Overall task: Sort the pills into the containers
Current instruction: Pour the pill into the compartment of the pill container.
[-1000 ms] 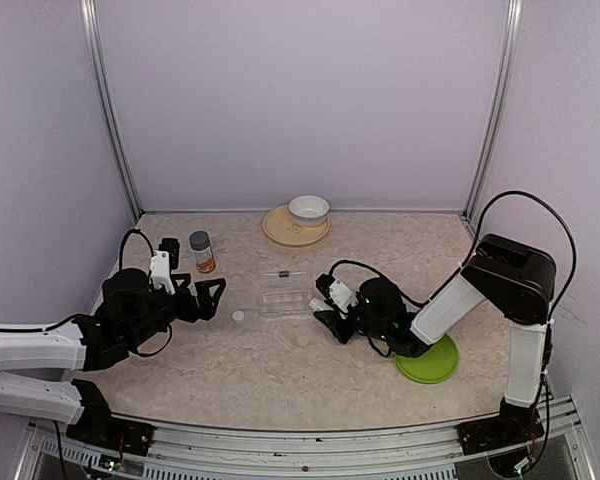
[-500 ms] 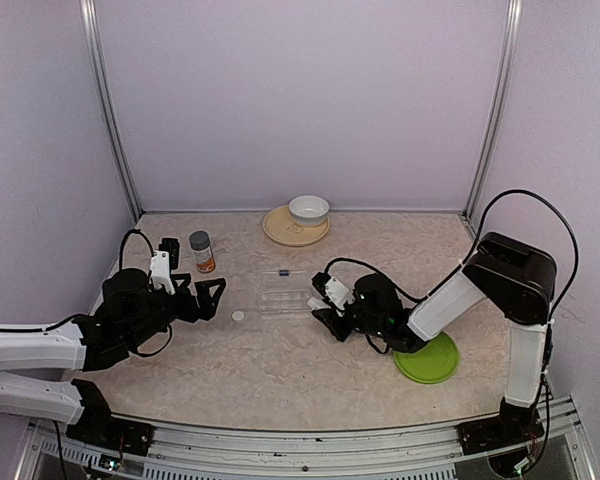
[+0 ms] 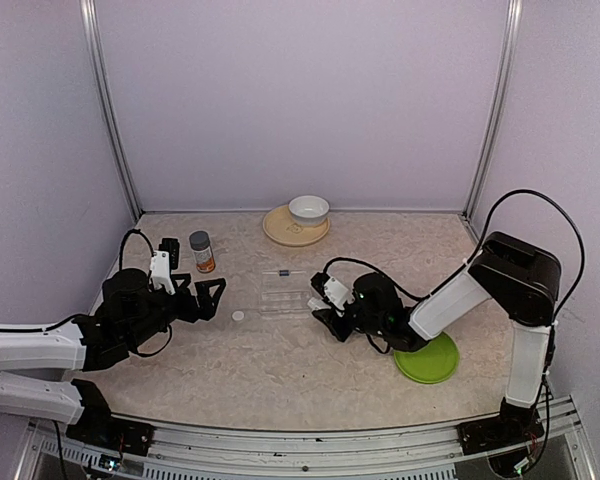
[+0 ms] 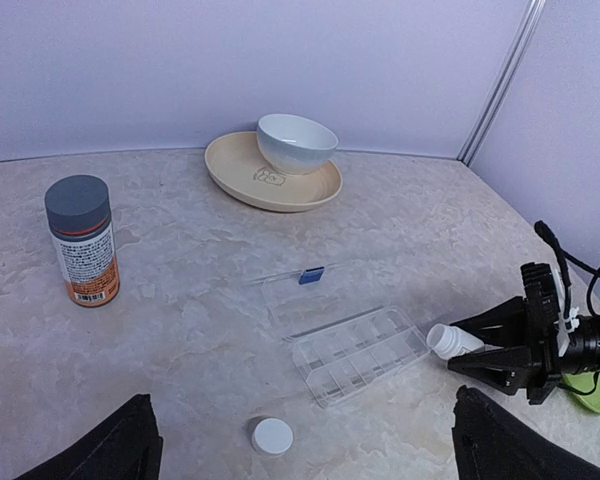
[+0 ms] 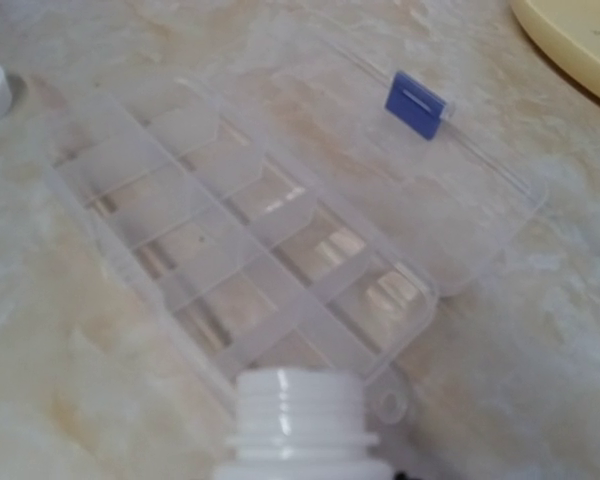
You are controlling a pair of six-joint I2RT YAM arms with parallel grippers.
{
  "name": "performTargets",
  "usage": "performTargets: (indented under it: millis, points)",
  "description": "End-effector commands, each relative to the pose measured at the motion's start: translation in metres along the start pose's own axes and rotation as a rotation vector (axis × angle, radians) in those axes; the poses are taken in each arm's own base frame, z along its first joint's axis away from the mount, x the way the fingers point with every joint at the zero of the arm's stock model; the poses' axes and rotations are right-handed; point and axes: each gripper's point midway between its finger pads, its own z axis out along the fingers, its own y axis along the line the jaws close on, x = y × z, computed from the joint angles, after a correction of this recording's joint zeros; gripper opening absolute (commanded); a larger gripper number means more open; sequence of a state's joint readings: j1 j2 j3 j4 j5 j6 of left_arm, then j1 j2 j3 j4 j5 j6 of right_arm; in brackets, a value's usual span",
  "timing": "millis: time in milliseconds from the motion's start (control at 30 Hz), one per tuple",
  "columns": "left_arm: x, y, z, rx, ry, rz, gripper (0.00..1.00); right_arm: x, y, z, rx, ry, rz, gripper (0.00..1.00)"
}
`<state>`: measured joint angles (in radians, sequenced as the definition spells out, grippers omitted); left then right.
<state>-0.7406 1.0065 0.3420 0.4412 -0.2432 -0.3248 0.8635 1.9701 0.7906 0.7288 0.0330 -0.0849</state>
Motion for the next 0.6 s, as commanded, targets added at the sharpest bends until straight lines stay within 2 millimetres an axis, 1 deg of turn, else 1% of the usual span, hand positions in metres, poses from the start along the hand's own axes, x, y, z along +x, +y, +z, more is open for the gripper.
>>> performTargets:
  millis: [0,567]
  points:
    - [-0.0005,0.0014,-0.0007,0.003,-0.009,-0.004,0.99,-0.0176,0.0,-0.0046,0.011,-0.026,-0.013,0.0]
    - [-0.0007,0.0006,-0.0009,0.008,-0.009,-0.005,0.99,-0.0178,0.0002,0.0007,0.012,0.016,-0.024,0.0]
